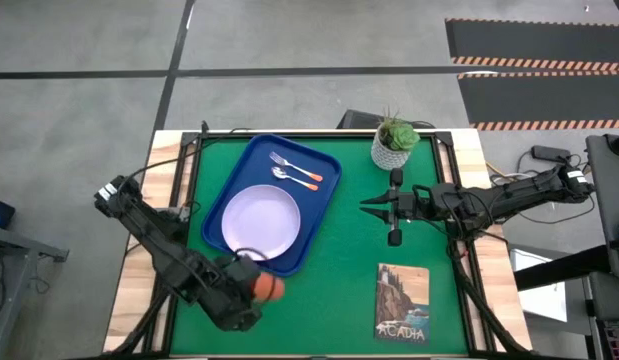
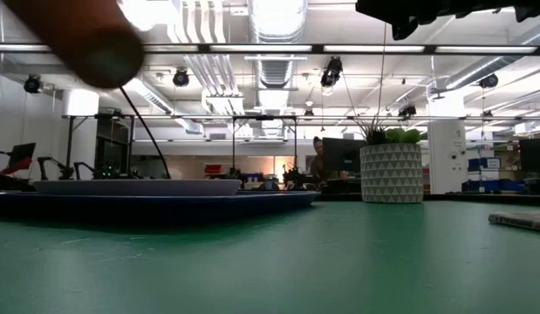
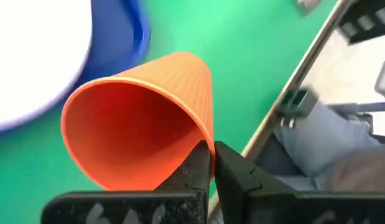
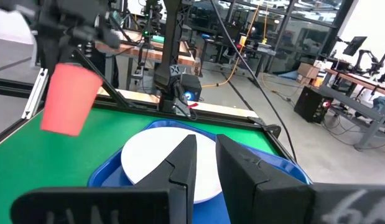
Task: Pick and place plate/cup/fork/spoon on tray
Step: Put the orange cup on the blue tray on top of the orange spoon
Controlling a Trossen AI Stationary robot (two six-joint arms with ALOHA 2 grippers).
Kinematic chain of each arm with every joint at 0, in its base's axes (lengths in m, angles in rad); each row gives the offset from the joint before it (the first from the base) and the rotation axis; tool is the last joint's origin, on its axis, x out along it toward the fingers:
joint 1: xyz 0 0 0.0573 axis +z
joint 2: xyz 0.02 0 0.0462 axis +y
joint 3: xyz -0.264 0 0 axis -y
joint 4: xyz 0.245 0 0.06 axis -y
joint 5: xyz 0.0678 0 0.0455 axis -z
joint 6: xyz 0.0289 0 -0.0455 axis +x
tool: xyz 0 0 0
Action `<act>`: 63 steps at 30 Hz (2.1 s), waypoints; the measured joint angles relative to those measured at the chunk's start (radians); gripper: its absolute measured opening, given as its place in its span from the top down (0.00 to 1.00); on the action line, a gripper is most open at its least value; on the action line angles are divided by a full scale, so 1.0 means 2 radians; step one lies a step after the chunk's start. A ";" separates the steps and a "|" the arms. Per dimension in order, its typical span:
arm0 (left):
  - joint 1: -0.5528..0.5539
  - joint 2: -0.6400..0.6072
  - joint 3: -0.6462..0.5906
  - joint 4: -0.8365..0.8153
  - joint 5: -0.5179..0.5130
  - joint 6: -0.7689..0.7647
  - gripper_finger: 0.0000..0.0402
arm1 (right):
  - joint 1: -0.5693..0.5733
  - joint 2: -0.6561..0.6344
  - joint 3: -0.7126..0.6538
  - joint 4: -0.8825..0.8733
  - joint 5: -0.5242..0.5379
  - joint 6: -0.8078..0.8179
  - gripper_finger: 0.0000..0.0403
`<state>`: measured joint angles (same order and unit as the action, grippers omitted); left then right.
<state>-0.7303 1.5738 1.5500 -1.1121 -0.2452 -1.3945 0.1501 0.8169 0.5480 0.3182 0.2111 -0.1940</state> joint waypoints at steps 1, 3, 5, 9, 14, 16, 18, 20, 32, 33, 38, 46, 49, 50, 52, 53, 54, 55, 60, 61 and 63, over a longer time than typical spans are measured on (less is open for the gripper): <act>0.008 0.000 0.012 -0.006 -0.014 0.025 1.00 | 0.000 0.000 0.000 0.000 0.000 0.000 0.87; 0.025 -0.001 0.031 -0.025 -0.038 0.069 1.00 | 0.000 0.000 0.000 0.000 0.000 0.000 0.87; 0.047 -0.001 0.046 -0.048 -0.051 0.105 1.00 | 0.000 0.000 0.000 0.000 0.000 0.000 0.87; 0.102 -0.001 0.062 -0.088 -0.056 0.176 1.00 | 0.000 0.000 0.000 0.000 0.000 -0.002 0.87; 0.188 -0.001 0.068 -0.120 -0.056 0.282 1.00 | 0.000 0.000 0.000 0.000 0.000 -0.004 0.87; 0.226 -0.001 0.068 -0.121 -0.054 0.333 1.00 | 0.000 0.000 0.000 0.000 0.000 -0.006 0.87; 0.264 -0.001 0.068 -0.121 -0.052 0.385 1.00 | 0.000 0.000 0.000 0.000 0.000 -0.006 0.87; 0.304 -0.001 0.067 -0.121 -0.052 0.428 1.00 | 0.000 0.000 0.000 0.000 0.000 -0.007 0.87; 0.523 0.002 0.064 -0.171 -0.052 0.576 1.00 | 0.000 0.000 0.000 -0.011 0.000 -0.001 0.87; 0.535 0.004 0.064 -0.170 -0.052 0.588 1.00 | 0.000 0.000 0.000 -0.011 0.000 0.000 0.87; 0.573 0.024 0.064 -0.170 -0.051 0.625 1.00 | 0.000 0.000 0.000 -0.012 0.000 0.001 0.87; 0.592 0.084 0.064 -0.169 -0.037 0.679 1.00 | 0.000 0.000 0.000 -0.013 0.000 0.002 0.87; 0.596 0.104 0.064 -0.169 -0.035 0.694 1.00 | 0.000 0.000 0.000 -0.015 0.000 0.002 0.87; 0.597 0.109 0.064 -0.168 -0.031 0.701 1.00 | 0.000 0.000 0.000 -0.015 0.000 0.002 0.87; 0.601 0.117 0.064 -0.168 -0.015 0.712 1.00 | 0.000 0.000 0.000 -0.016 0.000 0.007 0.87; 0.604 0.120 0.064 -0.166 -0.008 0.714 1.00 | 0.000 0.000 0.000 -0.016 0.000 0.009 0.87; 0.606 0.121 0.064 -0.165 -0.003 0.714 1.00 | 0.000 0.000 0.000 -0.017 0.000 0.009 0.87; 0.609 0.122 0.064 -0.163 0.002 0.715 1.00 | 0.000 0.000 0.000 -0.017 0.000 0.009 0.87; 0.626 0.119 0.064 -0.156 0.015 0.726 1.00 | 0.000 0.000 0.000 -0.026 0.000 0.014 0.87; 0.630 0.118 0.063 -0.156 0.016 0.727 1.00 | 0.000 0.000 0.000 -0.027 0.000 0.014 0.87; 0.638 0.117 0.063 -0.155 0.016 0.727 1.00 | 0.000 0.000 0.000 -0.027 0.000 0.015 0.87</act>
<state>0.5451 1.8072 1.6767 -1.4227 -0.2138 0.0601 0.1501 0.8165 0.5480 0.2646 0.2111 -0.1642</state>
